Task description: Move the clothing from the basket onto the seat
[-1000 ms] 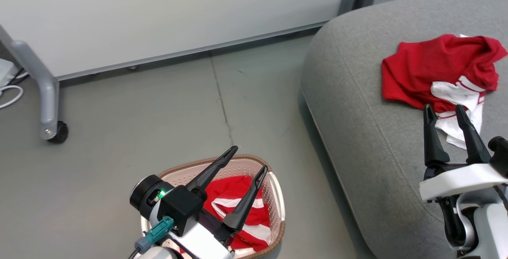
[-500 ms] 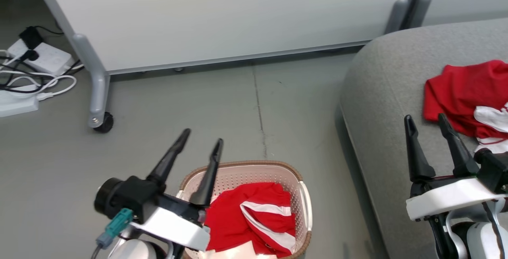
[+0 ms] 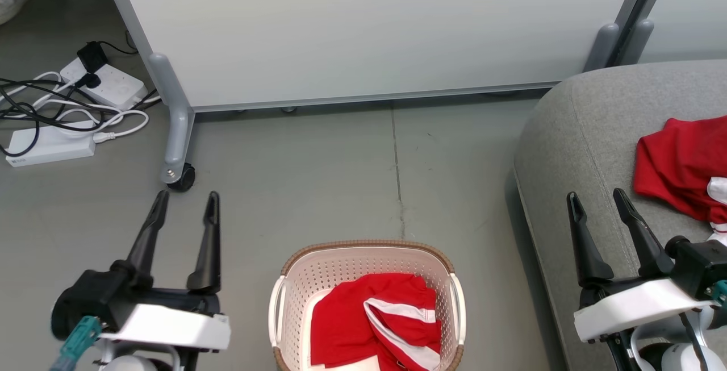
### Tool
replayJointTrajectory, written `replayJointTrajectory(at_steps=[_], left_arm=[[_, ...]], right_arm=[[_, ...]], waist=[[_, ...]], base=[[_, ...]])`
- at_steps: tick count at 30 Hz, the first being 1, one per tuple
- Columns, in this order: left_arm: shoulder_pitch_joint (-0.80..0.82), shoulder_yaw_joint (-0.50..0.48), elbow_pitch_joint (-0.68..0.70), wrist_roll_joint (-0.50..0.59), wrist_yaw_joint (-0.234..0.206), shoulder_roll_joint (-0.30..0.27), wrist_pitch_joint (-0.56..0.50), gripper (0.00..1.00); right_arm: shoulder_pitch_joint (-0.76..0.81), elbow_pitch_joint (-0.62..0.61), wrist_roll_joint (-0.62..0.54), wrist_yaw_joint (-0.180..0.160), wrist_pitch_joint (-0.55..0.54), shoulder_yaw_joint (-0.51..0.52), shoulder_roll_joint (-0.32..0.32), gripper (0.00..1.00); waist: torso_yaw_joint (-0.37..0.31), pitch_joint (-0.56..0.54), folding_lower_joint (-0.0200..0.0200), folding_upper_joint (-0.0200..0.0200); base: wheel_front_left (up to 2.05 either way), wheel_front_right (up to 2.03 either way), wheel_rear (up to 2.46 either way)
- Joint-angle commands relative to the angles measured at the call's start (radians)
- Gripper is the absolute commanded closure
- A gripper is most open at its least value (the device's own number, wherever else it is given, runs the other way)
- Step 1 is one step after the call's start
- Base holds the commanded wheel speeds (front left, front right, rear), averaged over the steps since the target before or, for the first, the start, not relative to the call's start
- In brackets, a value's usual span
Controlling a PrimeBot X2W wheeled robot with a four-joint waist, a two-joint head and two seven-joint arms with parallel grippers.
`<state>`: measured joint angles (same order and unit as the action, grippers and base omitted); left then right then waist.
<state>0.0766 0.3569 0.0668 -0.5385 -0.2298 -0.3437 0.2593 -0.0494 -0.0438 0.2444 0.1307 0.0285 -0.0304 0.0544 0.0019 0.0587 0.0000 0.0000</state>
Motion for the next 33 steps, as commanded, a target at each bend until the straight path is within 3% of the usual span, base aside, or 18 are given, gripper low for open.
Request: replayJointTrajectory(at_steps=[1,7,14,24,33], left_arm=[[-0.012,-0.012,0.001,0.001,0.003,-0.008,0.005,0.0],[-0.08,-0.098,0.018,0.025,0.021,-0.002,0.006,0.0],[-0.154,-0.171,0.019,0.063,0.077,0.016,0.006,0.0],[-0.193,-0.189,-0.022,0.129,0.142,0.044,0.006,0.0],[-0.192,-0.202,-0.055,0.168,0.152,0.061,0.006,0.0]], right_arm=[[0.01,0.001,-0.004,0.0,-0.002,0.004,0.001,0.0],[0.037,0.007,-0.008,0.0,-0.009,0.016,0.0,0.0],[0.062,0.003,-0.017,0.0,-0.018,0.026,-0.001,0.0],[0.089,-0.006,-0.027,0.0,-0.026,0.031,-0.001,0.0],[0.095,-0.004,-0.024,0.0,-0.031,0.023,-0.002,0.0]], waist=[[0.001,-0.004,0.0,0.0],[0.001,-0.026,0.0,0.0],[-0.005,-0.045,0.0,0.0],[-0.009,-0.055,0.0,0.0],[-0.007,-0.058,0.0,0.0]], base=[[0.0,0.0,0.0],[0.0,0.0,0.0],[0.0,0.0,0.0],[0.0,0.0,0.0],[0.0,0.0,0.0]])
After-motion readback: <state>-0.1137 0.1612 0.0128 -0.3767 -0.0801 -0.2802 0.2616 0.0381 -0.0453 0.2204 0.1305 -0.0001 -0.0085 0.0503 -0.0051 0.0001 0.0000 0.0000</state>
